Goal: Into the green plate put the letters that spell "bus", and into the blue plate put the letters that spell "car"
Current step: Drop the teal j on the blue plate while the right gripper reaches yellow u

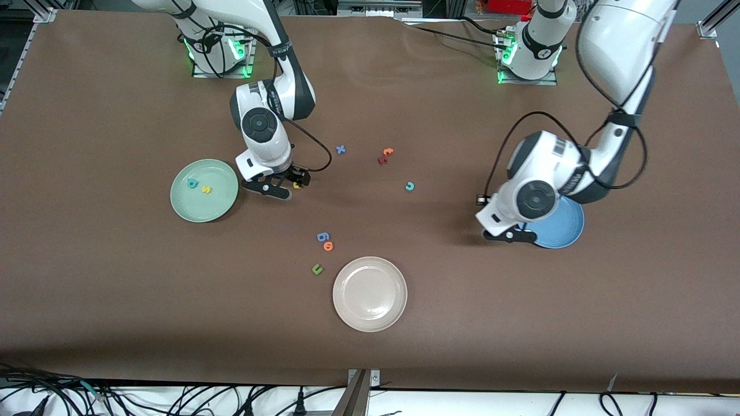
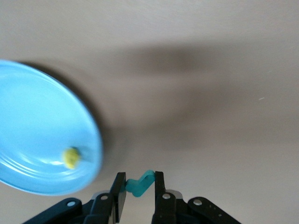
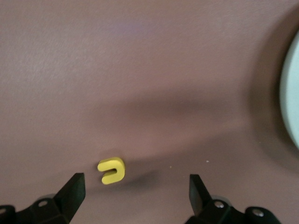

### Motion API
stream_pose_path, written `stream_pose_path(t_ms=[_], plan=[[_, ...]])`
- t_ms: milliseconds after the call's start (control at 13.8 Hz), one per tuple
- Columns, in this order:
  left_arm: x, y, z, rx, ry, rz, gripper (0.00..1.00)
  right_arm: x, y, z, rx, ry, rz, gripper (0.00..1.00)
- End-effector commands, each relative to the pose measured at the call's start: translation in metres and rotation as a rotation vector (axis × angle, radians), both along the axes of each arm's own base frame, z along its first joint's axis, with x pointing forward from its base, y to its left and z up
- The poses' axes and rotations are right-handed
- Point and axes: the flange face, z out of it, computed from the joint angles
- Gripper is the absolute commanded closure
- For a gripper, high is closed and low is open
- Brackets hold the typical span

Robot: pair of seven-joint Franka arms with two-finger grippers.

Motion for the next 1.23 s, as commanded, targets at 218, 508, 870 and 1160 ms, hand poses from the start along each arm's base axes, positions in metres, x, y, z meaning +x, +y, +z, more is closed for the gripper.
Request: stream_pose_path(t_ms=[218,508,870,1160], plan=[[0.020,0.096,0.011,-0.036,0.008,-0.216,0.80,-0.003,0.016,-0.007,0.023,-0.057,0.050,0.14],[0.026,0.118,0.003,-0.043,-0.046,-0.311,0.78,0.000,0.012,-0.018,0.007,-0.066,0.063,0.27],[0.025,0.117,0.005,-0.037,-0.036,-0.317,0.00,-0.001,0.013,-0.022,0.023,-0.072,0.025,0.27],[0.022,0.049,0.011,-0.040,-0.080,-0.033,0.00,-0.006,0.018,-0.026,0.048,-0.058,0.004,0.30]])
